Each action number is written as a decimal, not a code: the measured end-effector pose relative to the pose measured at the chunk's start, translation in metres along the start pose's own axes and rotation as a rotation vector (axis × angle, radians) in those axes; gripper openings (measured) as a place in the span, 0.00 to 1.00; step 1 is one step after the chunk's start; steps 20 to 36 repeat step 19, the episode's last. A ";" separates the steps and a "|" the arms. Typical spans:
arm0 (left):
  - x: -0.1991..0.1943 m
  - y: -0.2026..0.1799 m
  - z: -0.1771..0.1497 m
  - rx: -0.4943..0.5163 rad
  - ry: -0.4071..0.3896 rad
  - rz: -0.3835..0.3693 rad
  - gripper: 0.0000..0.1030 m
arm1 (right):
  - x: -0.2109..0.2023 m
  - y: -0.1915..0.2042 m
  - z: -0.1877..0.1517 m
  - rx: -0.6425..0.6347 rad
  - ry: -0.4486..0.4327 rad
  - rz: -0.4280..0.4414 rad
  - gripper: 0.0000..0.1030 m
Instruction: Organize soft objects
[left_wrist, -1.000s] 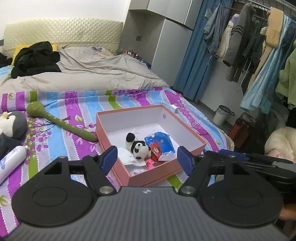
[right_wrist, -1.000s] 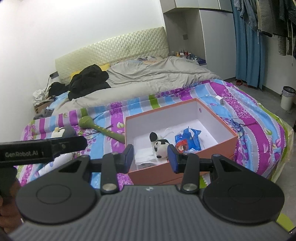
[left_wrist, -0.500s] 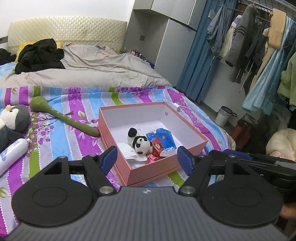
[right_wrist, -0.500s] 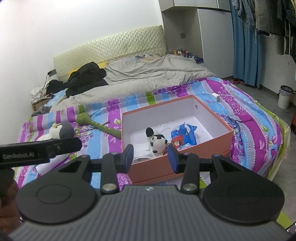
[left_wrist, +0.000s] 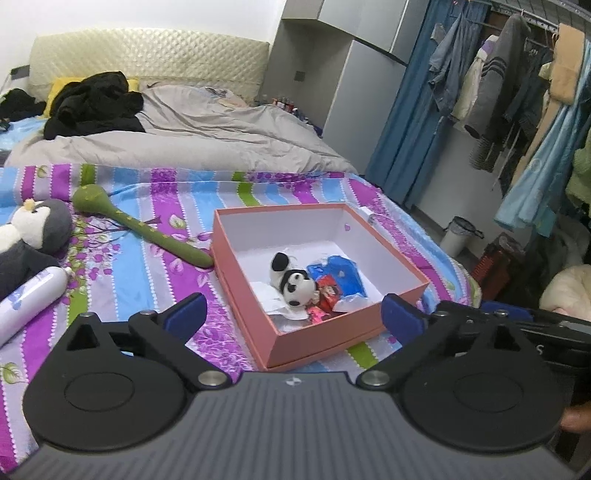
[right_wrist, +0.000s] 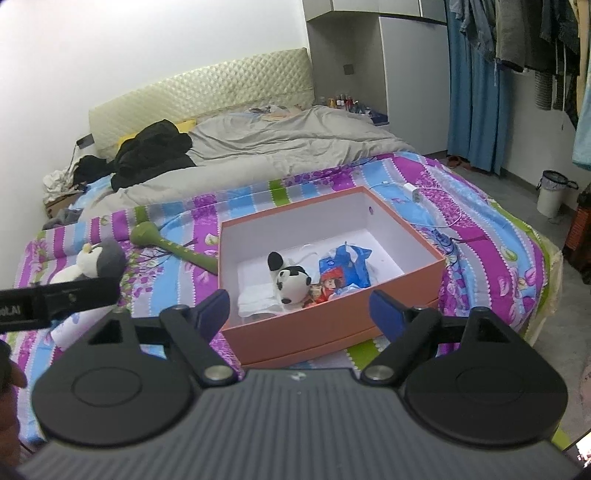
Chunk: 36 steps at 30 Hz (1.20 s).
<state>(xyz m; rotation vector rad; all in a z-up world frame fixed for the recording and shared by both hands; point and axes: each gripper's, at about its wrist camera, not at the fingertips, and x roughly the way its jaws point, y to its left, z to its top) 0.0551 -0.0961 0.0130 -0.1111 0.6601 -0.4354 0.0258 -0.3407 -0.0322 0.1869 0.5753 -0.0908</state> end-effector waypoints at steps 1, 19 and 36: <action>0.001 0.000 0.000 0.004 0.001 0.008 1.00 | 0.000 0.000 0.000 -0.003 -0.001 -0.007 0.82; 0.004 -0.001 -0.001 0.005 0.032 0.027 1.00 | -0.001 0.003 0.001 -0.001 -0.002 -0.007 0.82; 0.004 -0.001 -0.001 0.005 0.032 0.027 1.00 | -0.001 0.003 0.001 -0.001 -0.002 -0.007 0.82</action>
